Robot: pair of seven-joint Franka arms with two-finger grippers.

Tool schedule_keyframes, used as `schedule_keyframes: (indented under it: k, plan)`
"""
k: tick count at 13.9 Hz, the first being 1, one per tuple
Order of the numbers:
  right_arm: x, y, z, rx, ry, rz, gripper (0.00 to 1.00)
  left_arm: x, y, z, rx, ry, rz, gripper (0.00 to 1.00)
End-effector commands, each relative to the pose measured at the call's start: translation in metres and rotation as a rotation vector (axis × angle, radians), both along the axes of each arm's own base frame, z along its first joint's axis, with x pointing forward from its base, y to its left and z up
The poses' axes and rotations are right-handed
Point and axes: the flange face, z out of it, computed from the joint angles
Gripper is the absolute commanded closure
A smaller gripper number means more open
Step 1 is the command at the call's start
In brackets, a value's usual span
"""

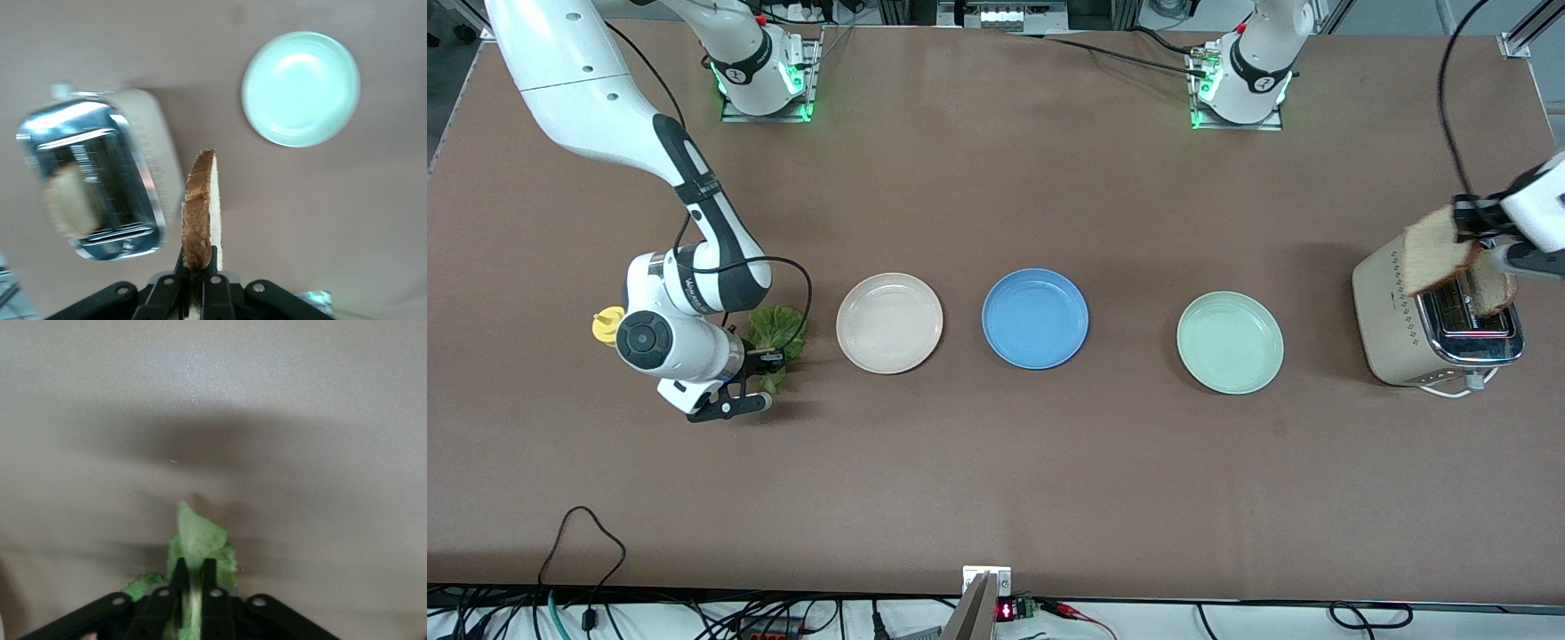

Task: Make sandwich in blue plate with both arms
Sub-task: 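Place the toast on the blue plate while the right gripper lifts lettuce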

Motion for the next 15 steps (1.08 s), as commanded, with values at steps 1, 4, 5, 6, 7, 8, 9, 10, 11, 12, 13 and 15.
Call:
schedule_keyframes:
  k: [1,4,5,6,7,8,9,10,11,12,13,15]
  plan:
    - [0.005,0.002,0.001,-0.013,-0.015,0.006,1.00,0.008,-0.048,-0.022,-0.098,0.081,-0.049,0.99]
    - [0.008,0.003,0.009,-0.011,-0.029,0.013,1.00,0.011,-0.095,-0.043,-0.257,0.142,-0.062,0.99]
    - [0.010,0.003,0.015,-0.010,-0.038,0.014,1.00,0.015,-0.102,-0.051,-0.339,0.155,-0.044,0.99]
    - [0.013,0.001,0.021,-0.011,-0.044,0.016,1.00,0.020,-0.111,-0.061,-0.436,0.173,-0.020,0.99]
    - [0.015,0.000,0.034,-0.010,-0.061,0.017,1.00,0.025,-0.117,-0.071,-0.506,0.179,0.003,0.99]
    - [0.017,0.001,0.042,-0.010,-0.072,0.020,1.00,0.030,-0.122,-0.083,-0.561,0.188,0.022,0.99]
    - [0.017,0.002,0.054,-0.010,-0.084,0.026,1.00,0.036,-0.133,-0.098,-0.637,0.209,0.047,0.99]
    - [0.017,0.002,0.062,-0.012,-0.086,0.048,1.00,0.042,-0.143,-0.115,-0.715,0.223,0.075,0.99]
    - [0.016,0.004,0.067,-0.020,-0.083,0.119,1.00,0.047,-0.155,-0.131,-0.774,0.221,0.102,0.99]
    - [0.017,0.007,0.078,-0.019,-0.084,0.169,1.00,0.052,-0.171,-0.145,-0.817,0.209,0.129,0.99]
    - [0.016,0.007,0.081,-0.020,-0.065,0.191,1.00,0.055,-0.192,-0.157,-0.846,0.176,0.159,0.99]
    - [0.011,0.018,0.095,-0.018,-0.028,0.250,1.00,0.058,-0.221,-0.191,-0.857,0.111,0.212,0.99]
